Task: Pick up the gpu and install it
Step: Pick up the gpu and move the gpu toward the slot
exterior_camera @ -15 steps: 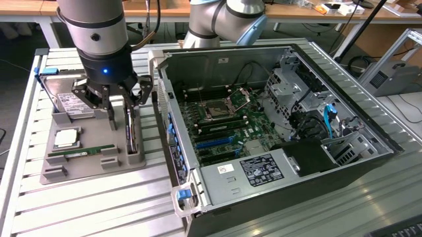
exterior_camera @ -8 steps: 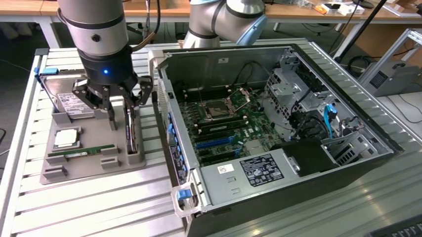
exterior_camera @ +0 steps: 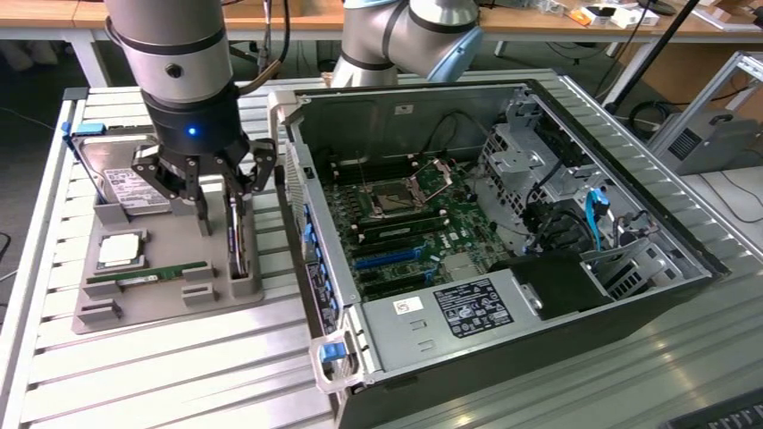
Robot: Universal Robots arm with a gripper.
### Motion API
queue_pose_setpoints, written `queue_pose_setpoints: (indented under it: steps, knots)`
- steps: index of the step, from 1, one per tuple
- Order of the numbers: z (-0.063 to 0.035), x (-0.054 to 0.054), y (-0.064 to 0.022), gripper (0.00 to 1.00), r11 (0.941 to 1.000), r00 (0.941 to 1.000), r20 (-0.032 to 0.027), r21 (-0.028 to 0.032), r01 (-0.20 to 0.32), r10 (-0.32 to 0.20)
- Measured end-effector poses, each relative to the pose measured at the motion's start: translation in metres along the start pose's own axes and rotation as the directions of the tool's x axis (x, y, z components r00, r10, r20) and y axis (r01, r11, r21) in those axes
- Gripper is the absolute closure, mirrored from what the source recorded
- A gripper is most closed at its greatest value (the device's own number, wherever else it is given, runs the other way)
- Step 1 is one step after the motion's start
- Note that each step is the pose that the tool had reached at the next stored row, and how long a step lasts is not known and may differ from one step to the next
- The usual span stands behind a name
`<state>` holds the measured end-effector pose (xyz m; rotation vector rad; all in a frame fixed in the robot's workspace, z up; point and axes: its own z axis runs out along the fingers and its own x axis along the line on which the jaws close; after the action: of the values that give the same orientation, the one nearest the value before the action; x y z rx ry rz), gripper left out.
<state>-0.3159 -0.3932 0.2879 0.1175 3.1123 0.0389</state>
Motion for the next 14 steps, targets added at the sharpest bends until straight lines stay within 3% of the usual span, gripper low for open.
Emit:
queue_pose_setpoints:
  steps: [14]
  knots:
    - [0.0040, 0.0001, 0.0005, 0.52, 1.0000, 1.0000, 0.0005, 0.0068, 0.000, 0.000]
